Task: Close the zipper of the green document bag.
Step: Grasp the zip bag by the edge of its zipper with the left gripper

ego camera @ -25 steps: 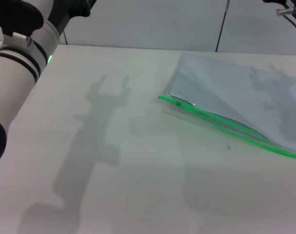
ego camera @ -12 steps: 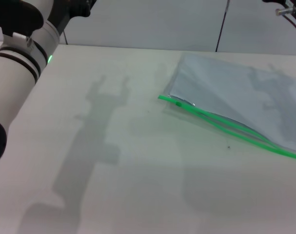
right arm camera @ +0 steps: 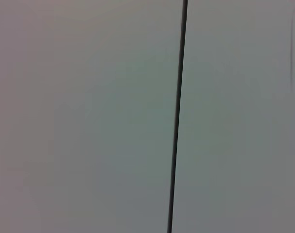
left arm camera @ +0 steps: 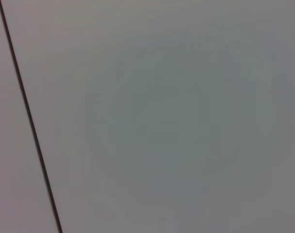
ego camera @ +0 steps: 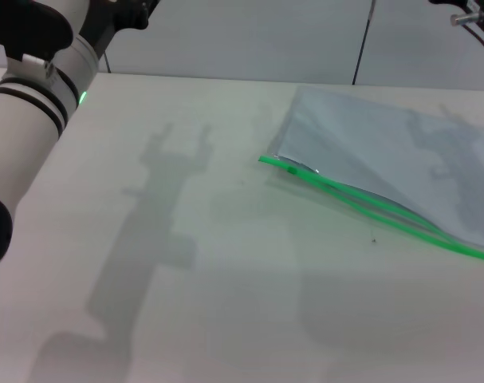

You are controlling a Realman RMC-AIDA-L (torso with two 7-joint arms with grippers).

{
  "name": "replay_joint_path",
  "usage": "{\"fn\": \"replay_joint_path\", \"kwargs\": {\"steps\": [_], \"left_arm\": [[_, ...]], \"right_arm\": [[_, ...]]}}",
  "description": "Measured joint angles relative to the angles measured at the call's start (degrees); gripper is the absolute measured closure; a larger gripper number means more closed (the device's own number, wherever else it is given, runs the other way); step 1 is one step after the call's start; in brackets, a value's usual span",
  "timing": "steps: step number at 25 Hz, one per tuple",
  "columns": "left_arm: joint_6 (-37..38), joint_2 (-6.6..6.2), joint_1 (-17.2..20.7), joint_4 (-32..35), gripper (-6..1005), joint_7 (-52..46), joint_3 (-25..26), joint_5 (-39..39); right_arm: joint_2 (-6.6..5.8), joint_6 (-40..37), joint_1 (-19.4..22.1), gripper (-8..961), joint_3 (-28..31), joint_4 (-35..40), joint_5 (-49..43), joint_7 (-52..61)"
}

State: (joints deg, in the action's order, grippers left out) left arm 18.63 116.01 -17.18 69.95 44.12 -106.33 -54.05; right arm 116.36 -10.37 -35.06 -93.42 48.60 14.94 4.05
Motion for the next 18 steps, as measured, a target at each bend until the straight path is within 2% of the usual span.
{"fn": "replay_joint_path", "kwargs": {"steps": [6, 13, 18], "left_arm": [[0.0, 0.0, 0.0, 0.0, 347, 0.0, 0.0, 0.0], [0.0, 0.0, 0.0, -0.1, 348, 0.0, 0.1, 0.0], [0.0, 0.0, 0.0, -1.3, 348, -0.1, 0.1, -0.3]], "right_arm": [[0.01, -0.1, 0.0, 380, -0.1, 0.0, 0.0, 0.0], [0.07, -4.9, 0.3, 380, -1.3, -1.4, 0.0, 3.1], [0.02, -5.6, 0.6, 380, -1.5, -1.9, 0.0, 3.8]]}}
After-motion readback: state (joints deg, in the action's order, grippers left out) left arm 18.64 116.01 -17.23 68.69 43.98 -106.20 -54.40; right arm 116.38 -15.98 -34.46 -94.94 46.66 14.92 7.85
